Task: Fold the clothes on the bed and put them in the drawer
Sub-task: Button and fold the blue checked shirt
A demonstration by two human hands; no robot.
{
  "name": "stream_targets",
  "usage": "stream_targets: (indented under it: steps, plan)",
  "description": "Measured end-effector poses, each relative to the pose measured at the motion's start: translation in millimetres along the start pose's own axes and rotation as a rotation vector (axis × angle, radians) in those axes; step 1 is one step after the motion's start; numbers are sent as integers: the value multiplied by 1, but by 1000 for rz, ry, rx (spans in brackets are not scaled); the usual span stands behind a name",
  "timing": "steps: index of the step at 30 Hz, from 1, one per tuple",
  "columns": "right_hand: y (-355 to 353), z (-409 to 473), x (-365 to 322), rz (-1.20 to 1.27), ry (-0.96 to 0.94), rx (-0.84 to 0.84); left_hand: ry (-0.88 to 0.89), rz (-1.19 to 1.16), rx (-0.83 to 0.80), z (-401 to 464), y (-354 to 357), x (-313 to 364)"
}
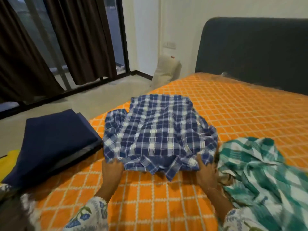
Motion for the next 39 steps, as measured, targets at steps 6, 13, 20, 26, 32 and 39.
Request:
stream_targets:
  steps: [6,13,20,26,32,39]
  plan:
    - [26,-31,15,-66,98,-21,-149,-23,-128,-20,27,9]
    - [16,-30,-43,377,-234,-216,-49,-1094,-65,12,4,38]
    - [14,-42,-43,288,-393,-136,233,-659,-10,15,10,37]
    - [10,-79,-7,-55,-715,-292,778,-216,75,-64,4,39]
    - [-8,-23,-75,319,-483,36,355,-497,119,6,-21,63]
    - [86,-45,-44,-89,-354,-60,161,-315,-169,-18,57,90]
Point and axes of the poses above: each hand's wrist, its own z-axis towards the middle knuckle, its own y-axis out of the palm, x = y × z, the point moved 1 cm from there along z, towards the middle knuckle, and after that the axes turned 13 degrees about y, right-handed, at the moved point
